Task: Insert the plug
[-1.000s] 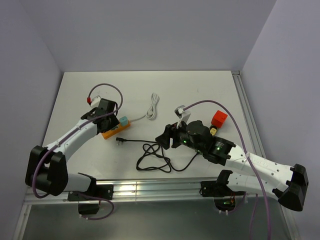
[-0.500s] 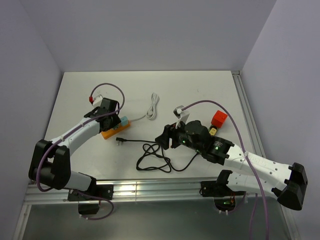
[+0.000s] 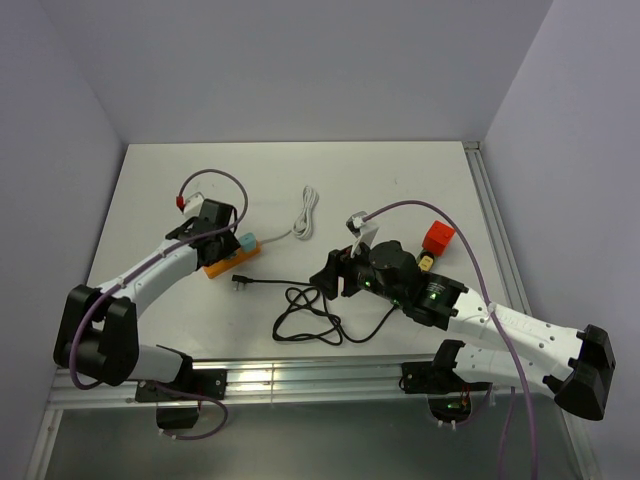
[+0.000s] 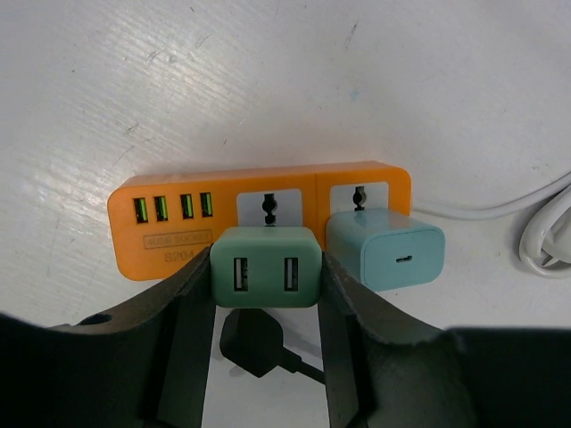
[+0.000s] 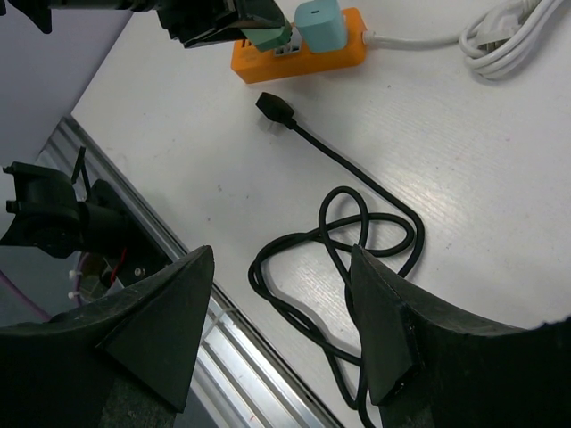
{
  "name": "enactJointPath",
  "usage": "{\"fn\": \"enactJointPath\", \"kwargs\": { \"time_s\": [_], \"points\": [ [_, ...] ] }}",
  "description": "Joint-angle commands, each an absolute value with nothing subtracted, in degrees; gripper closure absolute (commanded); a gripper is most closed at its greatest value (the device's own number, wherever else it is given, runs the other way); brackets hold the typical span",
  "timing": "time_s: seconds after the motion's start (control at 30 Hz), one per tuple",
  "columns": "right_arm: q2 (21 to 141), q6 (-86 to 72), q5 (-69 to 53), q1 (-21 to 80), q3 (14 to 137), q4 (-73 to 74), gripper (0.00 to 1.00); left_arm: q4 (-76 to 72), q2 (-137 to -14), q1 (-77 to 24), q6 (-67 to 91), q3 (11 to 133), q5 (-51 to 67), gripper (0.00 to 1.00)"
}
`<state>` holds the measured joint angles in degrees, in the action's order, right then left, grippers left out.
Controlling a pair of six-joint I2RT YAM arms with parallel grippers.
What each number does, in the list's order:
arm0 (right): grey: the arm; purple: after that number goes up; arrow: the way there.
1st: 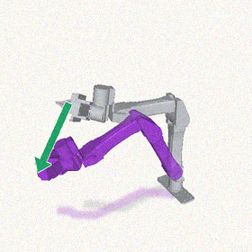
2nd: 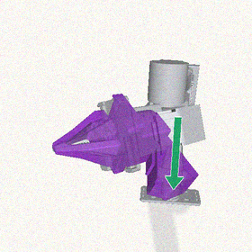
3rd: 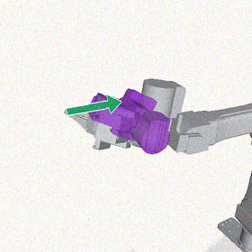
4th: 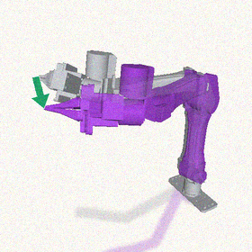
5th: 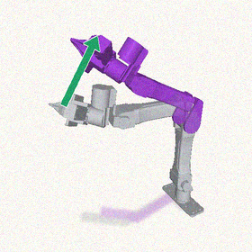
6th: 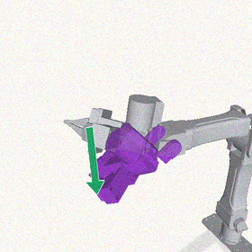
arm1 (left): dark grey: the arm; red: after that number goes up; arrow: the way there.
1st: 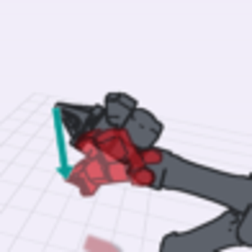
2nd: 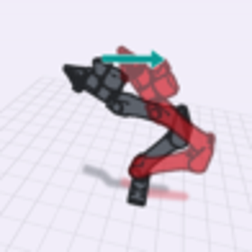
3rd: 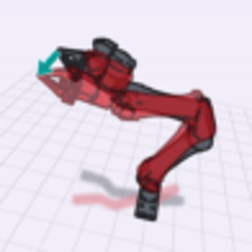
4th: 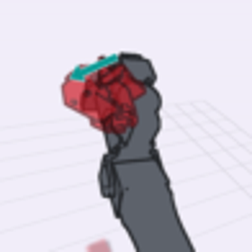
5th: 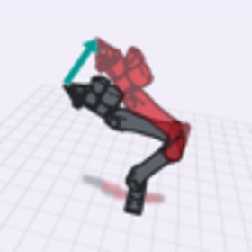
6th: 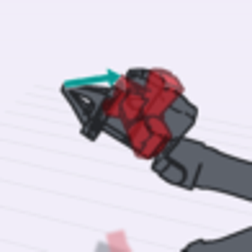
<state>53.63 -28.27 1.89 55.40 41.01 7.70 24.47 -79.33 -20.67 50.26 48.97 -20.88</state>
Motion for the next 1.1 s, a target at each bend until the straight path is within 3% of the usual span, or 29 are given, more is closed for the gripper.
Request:
{"fn": "enactJointPath", "kwargs": {
  "time_s": [0.0,0.63,1.07],
  "points": [
    [53.62,-28.12,1.58,55.28,41.84,5.98,0.30,25.31,-77.35,-20.48,49.40,47.90,-21.88,1.00],
    [53.35,-28.65,1.76,55.28,40.69,5.45,0.31,22.06,-82.35,-21.00,49.31,47.29,-22.50,1.00],
    [53.09,-29.18,1.23,55.28,40.34,5.10,0.31,21.00,-79.36,-23.99,51.15,46.23,-27.15,1.00]
  ]
}}
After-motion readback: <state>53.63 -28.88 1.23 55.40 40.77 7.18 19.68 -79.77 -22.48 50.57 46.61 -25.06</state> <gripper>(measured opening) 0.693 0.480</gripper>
